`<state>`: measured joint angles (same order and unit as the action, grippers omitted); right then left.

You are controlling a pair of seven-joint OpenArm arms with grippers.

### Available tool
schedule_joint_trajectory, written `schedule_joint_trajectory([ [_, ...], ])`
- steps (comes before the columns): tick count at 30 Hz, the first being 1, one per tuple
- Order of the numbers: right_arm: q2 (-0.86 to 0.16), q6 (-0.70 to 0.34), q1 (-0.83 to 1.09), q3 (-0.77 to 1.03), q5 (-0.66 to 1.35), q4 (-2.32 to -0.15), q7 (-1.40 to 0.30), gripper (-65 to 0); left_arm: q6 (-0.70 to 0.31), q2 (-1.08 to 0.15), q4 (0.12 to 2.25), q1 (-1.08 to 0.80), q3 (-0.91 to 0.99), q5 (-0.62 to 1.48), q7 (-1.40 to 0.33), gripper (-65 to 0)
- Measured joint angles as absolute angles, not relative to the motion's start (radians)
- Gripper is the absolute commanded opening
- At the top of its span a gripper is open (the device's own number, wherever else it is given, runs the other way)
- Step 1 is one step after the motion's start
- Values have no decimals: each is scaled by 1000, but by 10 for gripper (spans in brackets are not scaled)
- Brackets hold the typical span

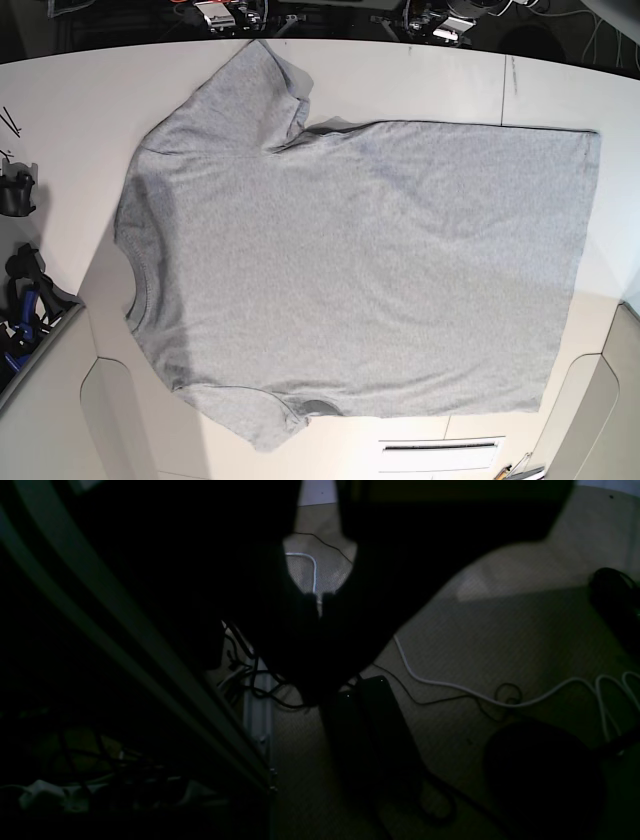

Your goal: Fold the T-shirt properly

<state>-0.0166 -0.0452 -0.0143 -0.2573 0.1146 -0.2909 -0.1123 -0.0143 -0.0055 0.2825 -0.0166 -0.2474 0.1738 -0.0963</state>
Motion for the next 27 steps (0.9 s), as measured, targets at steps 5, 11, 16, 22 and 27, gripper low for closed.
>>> schedule_joint_trajectory([
  [5, -17, -45, -14, -257, 115, -297, -112, -650, -14, -5, 282, -16, -247, 173, -96, -650],
  [11, -17, -45, -16, -257, 115, -302, -112, -650, -14, -5, 282, -16, -247, 174, -96, -650],
  [16, -17, -45, -16, -257, 115, -302, -113, -650, -14, -5, 282, -16, -247, 174, -96, -650],
  [22, -17, -45, -16, -257, 115, -302, -113, -650, -14, -5, 282, -17, -247, 173, -96, -650],
  [27, -17, -45, -16, -257, 115, -302, -112, -650, -14, -5, 282, -17, -247, 173, -96, -650],
])
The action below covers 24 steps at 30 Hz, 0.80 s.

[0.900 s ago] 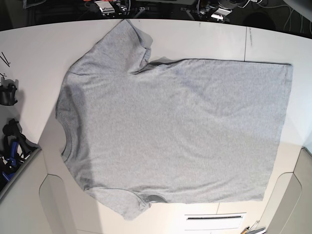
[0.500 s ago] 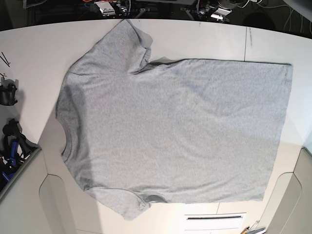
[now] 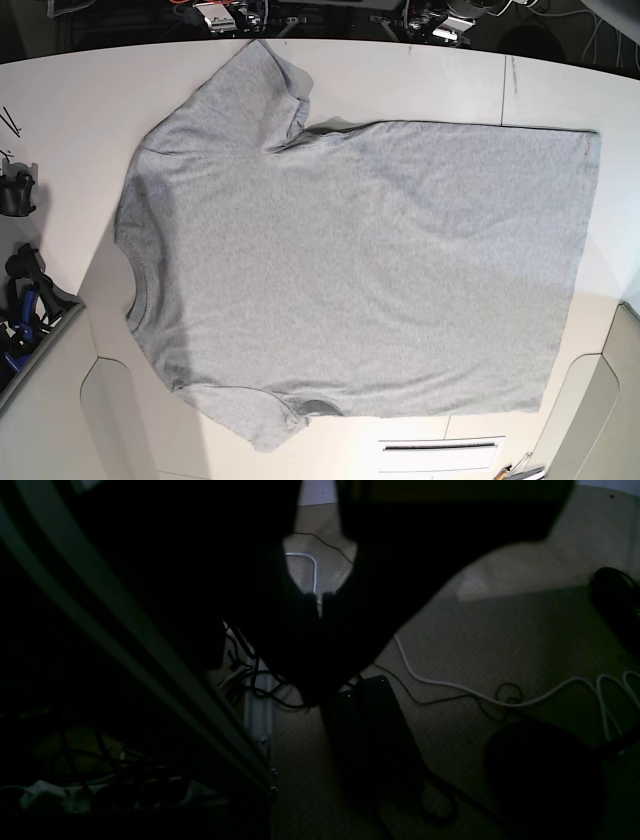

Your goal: Fold the T-shirt properly

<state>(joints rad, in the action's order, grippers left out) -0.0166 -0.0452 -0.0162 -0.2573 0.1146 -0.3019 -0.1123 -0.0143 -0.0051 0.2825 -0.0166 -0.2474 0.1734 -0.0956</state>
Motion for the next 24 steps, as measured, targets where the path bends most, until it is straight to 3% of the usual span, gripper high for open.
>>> schedule_joint_trajectory([
  [24, -19, -45, 11, -257, 115, -302, -109, -650, -14, -6, 283, -69, -247, 174, -26, -650],
])
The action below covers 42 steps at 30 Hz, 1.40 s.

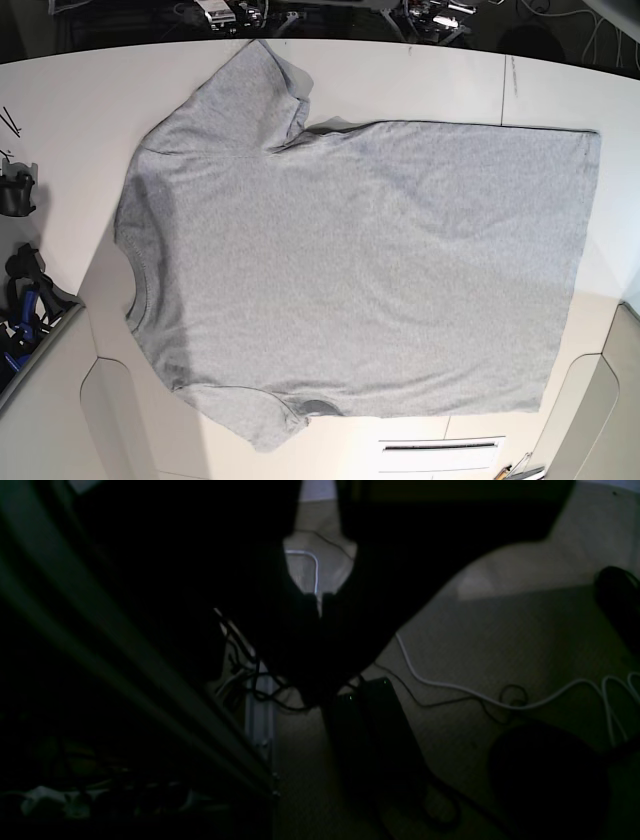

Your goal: Fold the T-shirt properly

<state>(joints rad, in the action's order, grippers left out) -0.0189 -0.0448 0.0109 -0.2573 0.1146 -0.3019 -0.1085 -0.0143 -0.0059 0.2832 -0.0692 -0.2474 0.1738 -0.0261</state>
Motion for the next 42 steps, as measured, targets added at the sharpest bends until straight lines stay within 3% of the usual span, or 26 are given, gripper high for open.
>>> schedule_joint_trajectory([
  [8, -54, -45, 104, -257, 111, -350, -106, -650, -15, -30, 324, -139, -247, 176, -17, -650],
  [20, -167, -36, 361, -257, 109, -681, -81, -650, -12, -200, 662, -410, -247, 251, -9, -650],
  [26, -186, 60, 492, -239, 109, -860, -76, -650, -7, -248, 859, -576, -247, 254, -14, -650],
  [42, -245, 105, 871, -171, 111, -1515, -68, -650, -70, -411, 1540, -966, -247, 255, -31, -650],
])
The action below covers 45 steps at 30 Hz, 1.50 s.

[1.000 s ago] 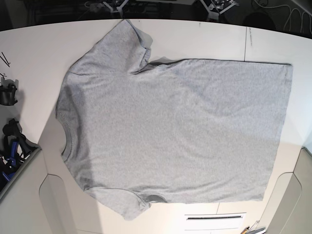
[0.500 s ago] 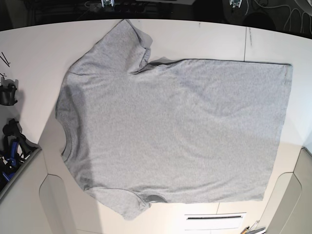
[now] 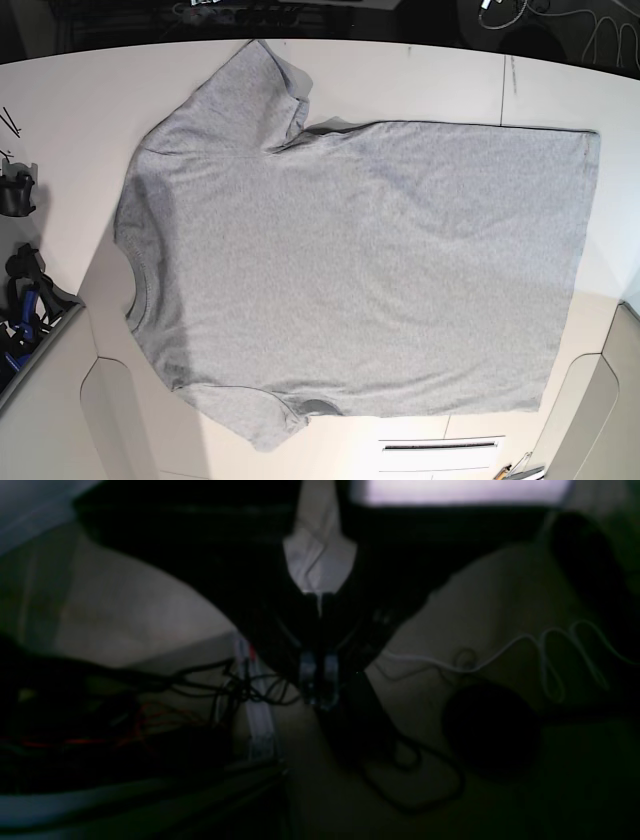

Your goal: Fold the T-shirt properly

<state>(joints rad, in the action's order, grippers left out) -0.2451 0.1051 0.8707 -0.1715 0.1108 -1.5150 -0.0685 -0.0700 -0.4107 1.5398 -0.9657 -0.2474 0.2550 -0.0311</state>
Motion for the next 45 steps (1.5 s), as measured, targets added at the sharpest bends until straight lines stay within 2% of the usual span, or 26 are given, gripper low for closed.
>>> schedule_joint_trajectory([
  [4, -279, 160, 971, -170, 113, -1717, -76, -650, -70, -482, 1684, -1039, -249, 254, -75, -650],
  [10, -283, 162, 1027, -112, 114, -1968, -68, -650, -69, -565, 1850, -1084, -247, 245, -76, -650],
  [14, -282, 161, 1031, -32, 130, -2073, -80, -650, -89, -579, 1925, -1084, -214, 245, -80, -650],
  [18, -282, 161, 1031, 72, 216, -2152, -74, -650, -249, -579, 1965, -1086, -100, 281, -82, -650],
  [26, -249, 151, 924, 335, 521, -2182, -96, -650, -666, -577, 1970, -1057, 242, 646, -112, -650],
  [28, -208, 110, 873, 408, 623, -2180, -131, -650, -690, -575, 1971, -1043, 308, 712, -149, -650],
  [34, -81, -106, 715, 553, 857, -2106, -241, -650, -687, -572, 1970, -1033, 442, 851, -241, -650],
  [40, -66, -308, 568, 609, 916, -1890, -267, -650, -686, -573, 1971, -1033, 487, 865, -280, -650],
  [45, -64, -383, 390, 693, 913, -1674, -283, -650, -686, -574, 1971, -1032, 488, 865, -307, -650],
])
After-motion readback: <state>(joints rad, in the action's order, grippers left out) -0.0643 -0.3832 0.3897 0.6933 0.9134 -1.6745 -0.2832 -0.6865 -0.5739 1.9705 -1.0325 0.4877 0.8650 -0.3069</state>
